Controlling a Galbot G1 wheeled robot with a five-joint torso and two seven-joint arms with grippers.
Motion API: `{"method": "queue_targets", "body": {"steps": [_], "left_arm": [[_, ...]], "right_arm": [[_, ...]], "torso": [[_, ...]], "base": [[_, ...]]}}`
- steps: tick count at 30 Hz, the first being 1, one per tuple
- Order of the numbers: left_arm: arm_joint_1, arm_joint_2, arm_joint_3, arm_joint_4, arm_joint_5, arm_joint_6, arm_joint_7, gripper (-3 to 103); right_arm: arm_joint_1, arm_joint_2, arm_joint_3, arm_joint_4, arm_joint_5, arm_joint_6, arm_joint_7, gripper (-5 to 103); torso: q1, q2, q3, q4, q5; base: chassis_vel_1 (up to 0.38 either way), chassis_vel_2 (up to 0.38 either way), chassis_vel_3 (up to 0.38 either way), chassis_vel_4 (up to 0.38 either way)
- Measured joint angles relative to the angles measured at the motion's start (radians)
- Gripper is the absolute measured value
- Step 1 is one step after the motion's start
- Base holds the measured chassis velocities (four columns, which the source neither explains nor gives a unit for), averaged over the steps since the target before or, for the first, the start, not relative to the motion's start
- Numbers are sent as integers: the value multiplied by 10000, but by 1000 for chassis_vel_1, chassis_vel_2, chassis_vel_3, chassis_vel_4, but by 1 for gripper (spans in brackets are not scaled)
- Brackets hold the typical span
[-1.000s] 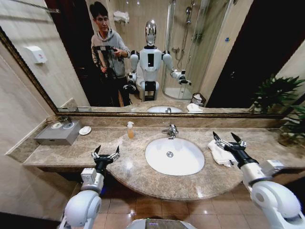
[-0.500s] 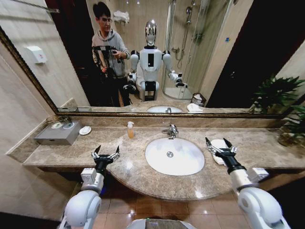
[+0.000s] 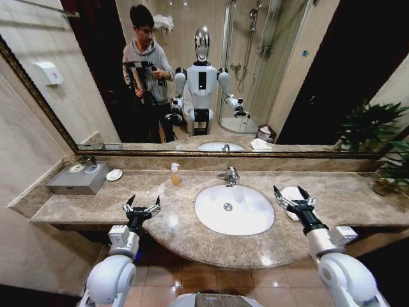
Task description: Pick up the towel from the sink counter and wipe the mirror surface.
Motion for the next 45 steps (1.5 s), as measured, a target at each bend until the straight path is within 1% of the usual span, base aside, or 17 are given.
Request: {"method": "queue_targets", "body": {"steps": [9,13,18,20,21,22,23,24,26,27,28,30,32,40,45], "left_arm": [[0,0,-1,0,0,-1,0,100],[0,1,0,0,0,0,0,100],[-1,1,0,0,0,0,0,100],[0,0,0,0,0,0,0,100],[1,-1,1,0,0,0,0,100],[1,-1,1,0,0,0,0,100],[0,-2,1,0,-1,0,0,100],[-1,-2,3,0,0,0,0,100],[-1,-2,3,0,0,0,2,100],[0,-1,2,0,0,0,2,100],[0,-1,2,0,0,0,1,100],[1,0,1,0,0,0,1,100],[1,2,0,0,0,0,0,100],[0,1,-1,0,0,0,-1,100],[-1,0,0,0,0,0,-1,100]], "right_arm": [[5,-5,3,0,14,0,0,100],[7,-8,5,-1,18,0,0,100],[8,-10,8,-3,21,0,0,100],[9,-13,9,-5,24,0,2,100],[9,-15,11,-5,25,0,3,100],[9,-15,11,-5,25,0,3,100],[10,-16,15,-6,25,0,5,100],[8,-16,15,-8,26,-1,6,100],[9,-16,15,-8,26,-1,7,100],[9,-16,14,-8,28,-1,7,100],[10,-16,14,-7,29,-2,6,100],[9,-15,12,-8,29,-3,6,100],[9,-15,11,-7,30,-3,6,100],[10,-14,8,-6,30,-5,6,100],[11,-15,8,-6,30,-6,6,100]], "torso": [[0,0,0,0,-2],[2,0,1,0,3],[1,0,0,-1,0],[1,0,0,0,7],[0,0,0,1,-4],[0,0,0,1,-4],[1,-1,0,-1,-2],[3,-1,1,-7,11],[3,-1,1,-3,8],[2,-1,1,2,-2],[-1,0,0,3,-3],[-1,-1,0,0,3],[0,0,0,1,-8],[2,-1,0,1,0],[4,-1,1,-2,2]], "base": [[-17,-16,16,13],[-112,-135,119,124],[-207,-208,192,193],[-218,-213,217,220],[-222,-227,199,207],[-222,-227,199,207],[-163,-180,199,207],[-163,-130,121,125],[-73,-130,88,-8],[-14,-64,88,59],[-14,-2,20,59],[19,-2,-8,27],[56,51,-54,-44],[54,25,-47,-20],[13,-147,-25,132]]}}
